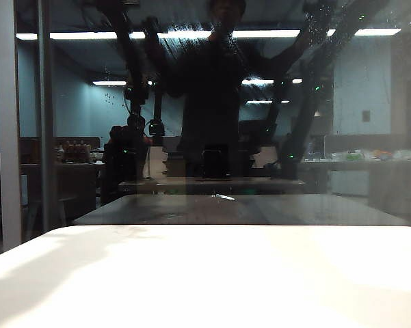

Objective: Reach upward to find where there is water on the glass, pick up the sponge from the table, dry the water, and finally place the sponge back on the table.

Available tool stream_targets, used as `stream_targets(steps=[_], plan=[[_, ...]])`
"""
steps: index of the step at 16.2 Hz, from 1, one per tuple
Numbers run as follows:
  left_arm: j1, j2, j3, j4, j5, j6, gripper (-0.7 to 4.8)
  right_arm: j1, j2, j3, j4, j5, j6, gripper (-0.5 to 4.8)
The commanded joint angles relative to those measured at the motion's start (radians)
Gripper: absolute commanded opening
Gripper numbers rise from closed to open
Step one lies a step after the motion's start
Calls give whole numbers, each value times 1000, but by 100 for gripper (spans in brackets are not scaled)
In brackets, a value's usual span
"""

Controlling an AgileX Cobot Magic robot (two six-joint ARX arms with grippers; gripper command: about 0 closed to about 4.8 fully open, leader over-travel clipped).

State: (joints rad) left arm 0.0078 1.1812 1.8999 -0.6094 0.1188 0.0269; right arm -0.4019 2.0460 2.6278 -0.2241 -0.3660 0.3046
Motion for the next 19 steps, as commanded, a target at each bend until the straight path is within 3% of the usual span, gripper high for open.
stream_targets(steps=[1,5,9,17,19], plan=[[0,-3,5,19,-2,4,-5,10,0,1,-18,-5,-2,-9],[0,-3,5,29,1,3,-5,119,6,0,-29,-3,-38,-9],[0,-3,5,51,1,3,-5,302,14,-1,-113,34,-149,-9],[0,-3,5,100,1,3,-5,569,118,-1,-125,88,-165,-9],[0,-3,5,99,1,3,-5,618,138,-1,-144,144,-180,-9]])
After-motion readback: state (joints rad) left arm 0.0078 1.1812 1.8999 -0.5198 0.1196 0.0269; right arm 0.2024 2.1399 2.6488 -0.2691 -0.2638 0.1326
